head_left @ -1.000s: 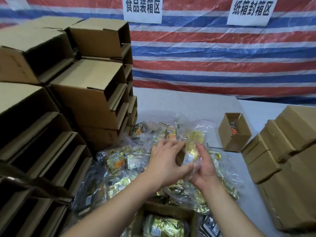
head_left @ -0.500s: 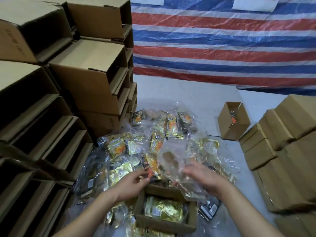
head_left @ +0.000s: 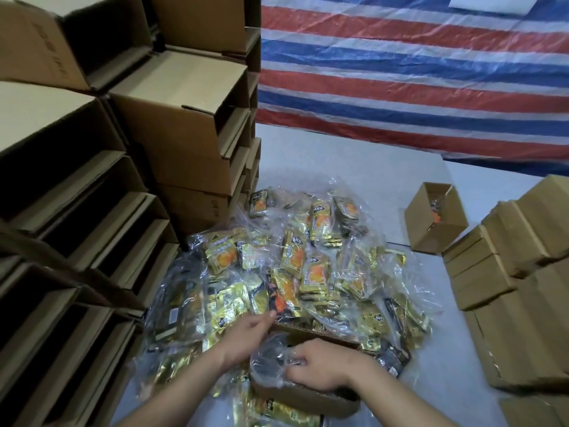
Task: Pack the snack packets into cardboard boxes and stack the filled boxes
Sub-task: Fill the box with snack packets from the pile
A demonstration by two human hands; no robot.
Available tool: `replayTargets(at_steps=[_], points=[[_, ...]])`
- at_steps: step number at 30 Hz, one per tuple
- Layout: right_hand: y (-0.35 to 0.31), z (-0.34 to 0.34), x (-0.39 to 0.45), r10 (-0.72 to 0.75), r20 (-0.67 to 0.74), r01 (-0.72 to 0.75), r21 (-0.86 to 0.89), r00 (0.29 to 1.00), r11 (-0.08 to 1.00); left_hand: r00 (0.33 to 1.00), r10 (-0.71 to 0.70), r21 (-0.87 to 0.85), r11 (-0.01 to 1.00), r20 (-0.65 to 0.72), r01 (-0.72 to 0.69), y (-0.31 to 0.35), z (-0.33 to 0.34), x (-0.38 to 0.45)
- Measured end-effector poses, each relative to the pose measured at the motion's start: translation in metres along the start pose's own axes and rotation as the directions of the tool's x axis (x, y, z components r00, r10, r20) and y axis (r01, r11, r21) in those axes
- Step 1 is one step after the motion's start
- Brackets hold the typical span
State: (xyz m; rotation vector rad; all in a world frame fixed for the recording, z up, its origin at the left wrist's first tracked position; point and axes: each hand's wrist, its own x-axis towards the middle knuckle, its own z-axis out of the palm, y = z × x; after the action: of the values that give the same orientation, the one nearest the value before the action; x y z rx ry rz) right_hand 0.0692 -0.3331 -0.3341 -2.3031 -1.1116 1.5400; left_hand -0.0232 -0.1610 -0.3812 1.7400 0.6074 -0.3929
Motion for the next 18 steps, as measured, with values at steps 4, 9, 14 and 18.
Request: replayTargets(at_steps=[4,9,14,18], points=[[0.003,0.014,0.016,0.033,-0.008,-0.033,0.052,0.999,0.998,1.000,0.003,-0.061,0.998,-0.030,-0.005,-0.008,0.003,0.001],[0.002,0.025,0.030,0.008,-0.192,-0.081,-0.371,0.981,0.925,0.999,0.014,-0.034,0.999,-0.039,-0.015,-0.010,0.003,0.004],[0.006,0.027,0.030,0.100,-0.163,-0.097,0.025,0.981,0.995,0.999,0.017,-0.065,0.998,-0.050,-0.021,-0.012,0.005,0.007],[0.007,0.009,0.016,0.164,-0.048,-0.140,0.328,0.985,0.934,0.999,0.016,-0.097,0.995,-0.047,-0.020,-0.007,0.008,0.008]])
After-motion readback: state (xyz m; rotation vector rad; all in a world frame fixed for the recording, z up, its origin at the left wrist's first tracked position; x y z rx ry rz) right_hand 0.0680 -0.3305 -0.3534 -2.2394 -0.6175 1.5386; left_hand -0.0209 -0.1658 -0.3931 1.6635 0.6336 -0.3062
